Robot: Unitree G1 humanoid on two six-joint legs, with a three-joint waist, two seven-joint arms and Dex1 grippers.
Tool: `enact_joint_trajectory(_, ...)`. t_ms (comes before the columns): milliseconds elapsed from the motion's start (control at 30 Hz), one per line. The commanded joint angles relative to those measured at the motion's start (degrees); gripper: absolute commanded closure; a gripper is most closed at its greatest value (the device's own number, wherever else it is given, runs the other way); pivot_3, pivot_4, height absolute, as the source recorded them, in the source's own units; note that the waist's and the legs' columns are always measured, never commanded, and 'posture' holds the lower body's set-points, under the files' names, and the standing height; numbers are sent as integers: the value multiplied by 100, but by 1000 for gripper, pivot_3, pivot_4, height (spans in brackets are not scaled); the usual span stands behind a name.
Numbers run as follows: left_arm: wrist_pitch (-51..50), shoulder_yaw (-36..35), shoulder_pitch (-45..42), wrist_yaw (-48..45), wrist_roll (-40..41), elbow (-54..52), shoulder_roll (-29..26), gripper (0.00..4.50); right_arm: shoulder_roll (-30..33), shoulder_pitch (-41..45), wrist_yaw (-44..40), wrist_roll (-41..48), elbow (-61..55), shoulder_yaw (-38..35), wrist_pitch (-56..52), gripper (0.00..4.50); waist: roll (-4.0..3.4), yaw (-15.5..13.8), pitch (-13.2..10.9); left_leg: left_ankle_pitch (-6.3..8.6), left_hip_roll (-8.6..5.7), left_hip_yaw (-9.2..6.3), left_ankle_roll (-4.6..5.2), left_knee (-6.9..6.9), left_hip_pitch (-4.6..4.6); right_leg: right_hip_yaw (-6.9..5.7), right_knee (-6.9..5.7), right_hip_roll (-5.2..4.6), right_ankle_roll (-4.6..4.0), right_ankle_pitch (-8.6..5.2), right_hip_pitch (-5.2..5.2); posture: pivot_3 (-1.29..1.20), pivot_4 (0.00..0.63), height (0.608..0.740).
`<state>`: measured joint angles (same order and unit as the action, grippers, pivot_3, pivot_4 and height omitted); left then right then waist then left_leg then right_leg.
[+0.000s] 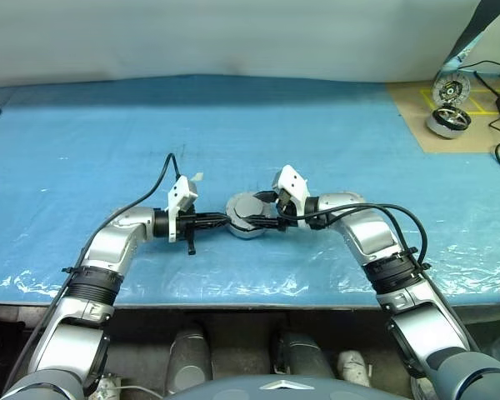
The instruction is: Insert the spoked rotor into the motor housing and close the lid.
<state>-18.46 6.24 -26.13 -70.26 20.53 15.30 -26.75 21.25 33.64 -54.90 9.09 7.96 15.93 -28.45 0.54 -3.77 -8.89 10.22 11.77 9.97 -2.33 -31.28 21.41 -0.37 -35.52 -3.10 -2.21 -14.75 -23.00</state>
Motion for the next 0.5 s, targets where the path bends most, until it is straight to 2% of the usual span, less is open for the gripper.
enact_joint_trajectory(33,102,-83,31,-40,44,-134,-53,4500,-135,144,-8,52,-184,82,-51,1529,0,-1,0,0,0,0,0,-1,0,0,0,0,0,0,0,0,150,740)
enact_joint_trajectory(233,115,-106,-5,-117,43,35,-121,4500,-201,207,47,32,-118,64,-72,1529,0,-5,0,0,0,0,0,-3,-2,1,-1,-1,-1,0,1,0,150,740)
enact_joint_trajectory(367,-261,-78,79,-429,166,-8,-416,4500,-142,170,-14,30,-55,61,-90,1529,1,-3,-1,0,0,0,0,-3,-2,0,-3,-1,-1,1,1,0,150,740)
enact_joint_trajectory(500,-12,-55,122,-521,-22,282,-577,4500,-91,107,-38,-55,-8,127,-3,1529,1,-19,-1,0,-1,0,-1,-2,-3,0,-3,-1,-1,1,1,0,150,740)
